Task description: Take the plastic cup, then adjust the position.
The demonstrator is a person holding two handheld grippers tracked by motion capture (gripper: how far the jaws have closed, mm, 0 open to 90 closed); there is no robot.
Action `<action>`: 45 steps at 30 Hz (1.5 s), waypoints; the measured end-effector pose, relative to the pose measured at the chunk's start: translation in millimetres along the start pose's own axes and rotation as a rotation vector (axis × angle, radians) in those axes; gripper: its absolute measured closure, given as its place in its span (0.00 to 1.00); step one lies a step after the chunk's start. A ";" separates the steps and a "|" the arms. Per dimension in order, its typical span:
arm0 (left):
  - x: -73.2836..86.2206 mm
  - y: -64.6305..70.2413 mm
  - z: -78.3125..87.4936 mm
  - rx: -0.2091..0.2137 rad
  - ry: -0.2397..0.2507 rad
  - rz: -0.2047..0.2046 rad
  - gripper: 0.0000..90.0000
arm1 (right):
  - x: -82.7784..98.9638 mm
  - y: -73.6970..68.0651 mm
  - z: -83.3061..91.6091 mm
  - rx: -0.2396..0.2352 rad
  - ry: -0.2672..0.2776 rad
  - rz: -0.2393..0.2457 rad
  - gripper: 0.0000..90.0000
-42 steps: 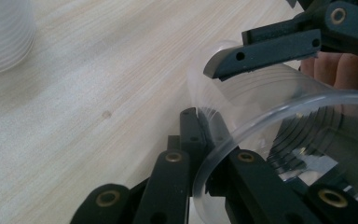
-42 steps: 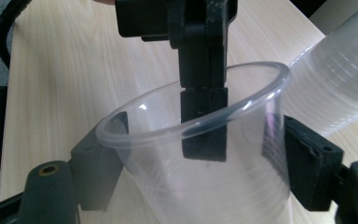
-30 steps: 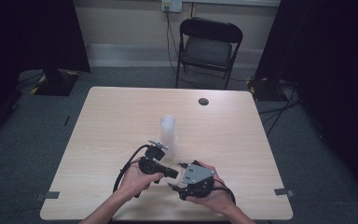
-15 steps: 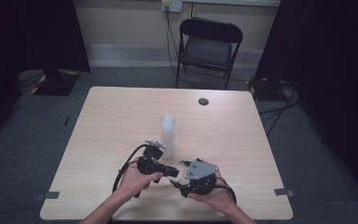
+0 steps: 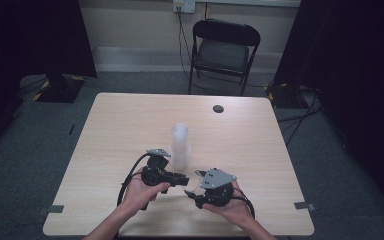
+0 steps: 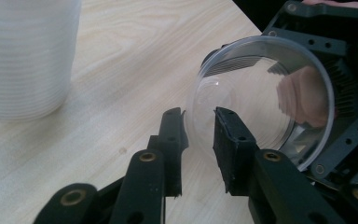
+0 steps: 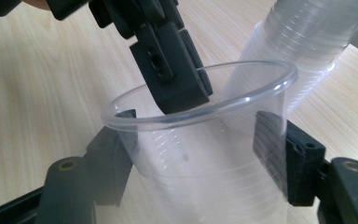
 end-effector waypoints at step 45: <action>-14.9 -13.4 19.0 -0.170 0.250 -0.323 0.28 | 9.9 73.3 23.0 0.233 0.041 -0.190 0.35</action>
Point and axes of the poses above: each handheld gripper's, and its own axes: z roughly backward along the jaws, x roughly out of its underside, y roughly to its right, the point moved 8 cm from there along -z, roughly forward along the jaws, and after that the axes turned 14 degrees about y, right-handed, at the moved point
